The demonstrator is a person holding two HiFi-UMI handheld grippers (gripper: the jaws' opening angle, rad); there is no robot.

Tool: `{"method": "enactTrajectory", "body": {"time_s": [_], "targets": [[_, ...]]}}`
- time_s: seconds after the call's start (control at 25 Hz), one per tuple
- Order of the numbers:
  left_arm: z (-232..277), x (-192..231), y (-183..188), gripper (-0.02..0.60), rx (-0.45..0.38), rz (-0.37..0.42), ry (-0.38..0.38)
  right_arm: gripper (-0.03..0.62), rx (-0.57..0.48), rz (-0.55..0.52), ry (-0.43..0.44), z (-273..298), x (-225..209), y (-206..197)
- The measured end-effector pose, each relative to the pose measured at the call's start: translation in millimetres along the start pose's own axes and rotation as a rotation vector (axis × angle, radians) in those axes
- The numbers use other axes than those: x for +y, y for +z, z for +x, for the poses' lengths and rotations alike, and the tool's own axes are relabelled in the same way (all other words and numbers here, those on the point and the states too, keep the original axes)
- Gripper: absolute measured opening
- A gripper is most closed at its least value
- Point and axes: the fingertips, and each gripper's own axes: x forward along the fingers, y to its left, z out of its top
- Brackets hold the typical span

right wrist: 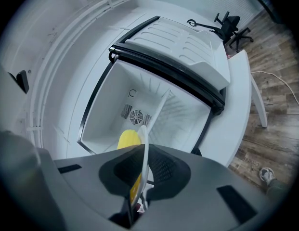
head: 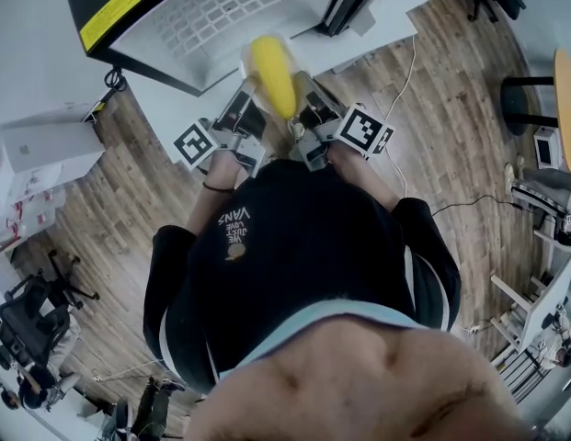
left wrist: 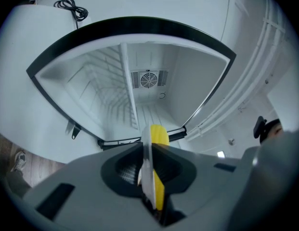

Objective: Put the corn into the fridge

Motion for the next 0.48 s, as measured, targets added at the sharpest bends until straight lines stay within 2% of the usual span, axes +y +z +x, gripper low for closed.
{"method": "enactTrajectory", "body": {"time_s": [0.48], "targets": [[24, 4, 23, 0.046, -0.057, 0.012, 0.005, 0.026, 0.050, -0.003, 0.035, 31, -4, 23]]}}
